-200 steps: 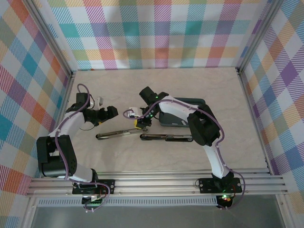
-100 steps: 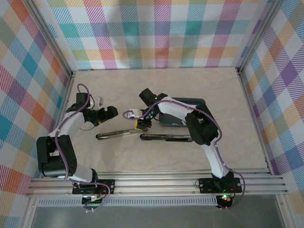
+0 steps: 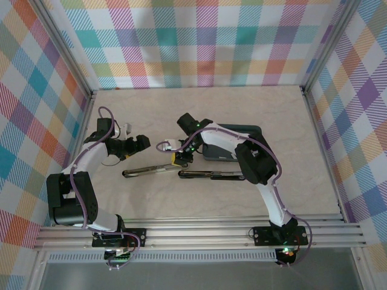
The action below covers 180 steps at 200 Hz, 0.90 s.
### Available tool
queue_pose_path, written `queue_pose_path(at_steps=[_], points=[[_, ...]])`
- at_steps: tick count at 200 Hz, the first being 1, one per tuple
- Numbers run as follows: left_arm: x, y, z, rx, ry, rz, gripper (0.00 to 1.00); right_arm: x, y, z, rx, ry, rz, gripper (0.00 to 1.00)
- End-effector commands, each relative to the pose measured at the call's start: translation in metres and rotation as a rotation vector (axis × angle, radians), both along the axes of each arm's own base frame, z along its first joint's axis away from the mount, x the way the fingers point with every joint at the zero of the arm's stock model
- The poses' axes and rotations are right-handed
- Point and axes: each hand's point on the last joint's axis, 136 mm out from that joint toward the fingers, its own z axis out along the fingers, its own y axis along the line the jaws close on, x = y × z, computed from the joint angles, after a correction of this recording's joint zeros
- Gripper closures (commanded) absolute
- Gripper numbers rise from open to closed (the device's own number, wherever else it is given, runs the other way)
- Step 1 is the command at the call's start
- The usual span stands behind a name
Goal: Load the staples into the stapler
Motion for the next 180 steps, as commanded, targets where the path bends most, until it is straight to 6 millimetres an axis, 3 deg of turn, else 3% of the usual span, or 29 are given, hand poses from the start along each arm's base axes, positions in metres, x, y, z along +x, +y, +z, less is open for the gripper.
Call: queue_pose_path(at_steps=[1,180], points=[[0.0008,0.0006,0.0025,-0.016,-0.007,-0.008,0.07,-0.0042,-0.0049,-0.0060,-0.027,0.027,0.022,0.85],[0.0002,0.0005,0.0031,-0.014,-0.007,-0.009,0.07,-0.0011,-0.0011,-0.0077,-0.029,0.041,0.012,0.75]])
